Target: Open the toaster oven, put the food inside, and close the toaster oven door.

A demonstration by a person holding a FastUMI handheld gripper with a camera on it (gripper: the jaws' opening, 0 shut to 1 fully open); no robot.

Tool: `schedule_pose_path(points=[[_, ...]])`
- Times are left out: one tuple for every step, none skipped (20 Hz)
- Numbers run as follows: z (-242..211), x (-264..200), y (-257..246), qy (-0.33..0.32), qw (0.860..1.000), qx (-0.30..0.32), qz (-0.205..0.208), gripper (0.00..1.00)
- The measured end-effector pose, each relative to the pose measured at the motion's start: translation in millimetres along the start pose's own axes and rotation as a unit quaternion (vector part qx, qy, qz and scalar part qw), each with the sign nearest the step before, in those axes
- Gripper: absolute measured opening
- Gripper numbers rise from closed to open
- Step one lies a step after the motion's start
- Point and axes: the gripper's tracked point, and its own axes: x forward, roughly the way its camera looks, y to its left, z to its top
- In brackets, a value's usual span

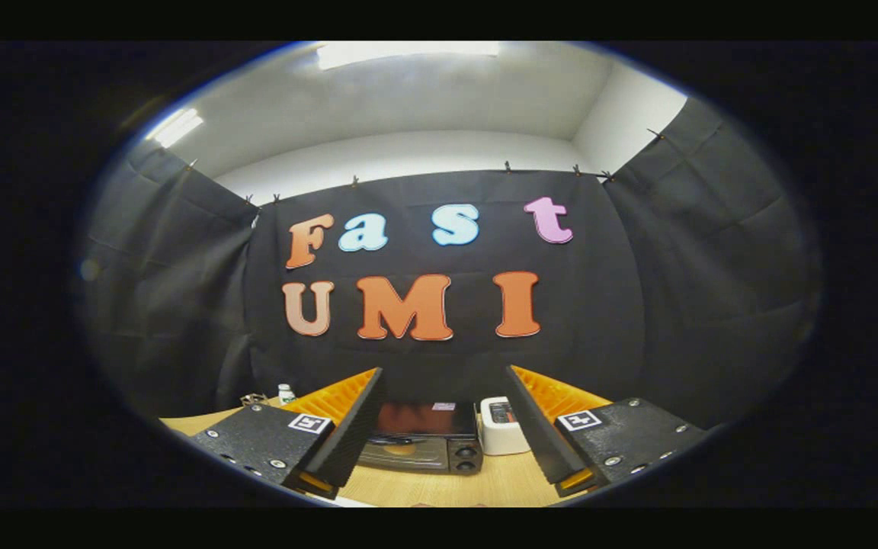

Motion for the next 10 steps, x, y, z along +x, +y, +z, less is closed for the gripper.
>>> schedule_pose_path(points=[[-0.9, -0.2, -0.7, 0.002, 1.0, -0.002, 0.0, 0.92], [-0.9, -1.7, -1.0, 0.004, 1.0, -0.005, 0.0, 0.92], [-1.4, -1.6, -0.1, 0.004, 1.0, -0.008, 0.001, 0.92], [-1.7, -0.8, 3.1, 0.004, 1.0, -0.011, 0.003, 0.92], [-2.2, -0.7, 5.1, 0.004, 1.0, -0.014, 0.005, 0.92], [-2.5, -1.4, 6.6, 0.004, 1.0, -0.016, 0.007, 0.92], [-2.1, -2.2, 7.6, 0.003, 1.0, -0.018, 0.009, 0.92], [-1.8, -2.5, 8.3, 0.002, 1.0, -0.019, 0.01, 0.92], [-1.7, -3.0, 9.1, 0.001, 1.0, -0.02, 0.012, 0.92], [-0.5, -4.9, 9.8, 0.0, 1.0, -0.021, 0.014, 0.92]])
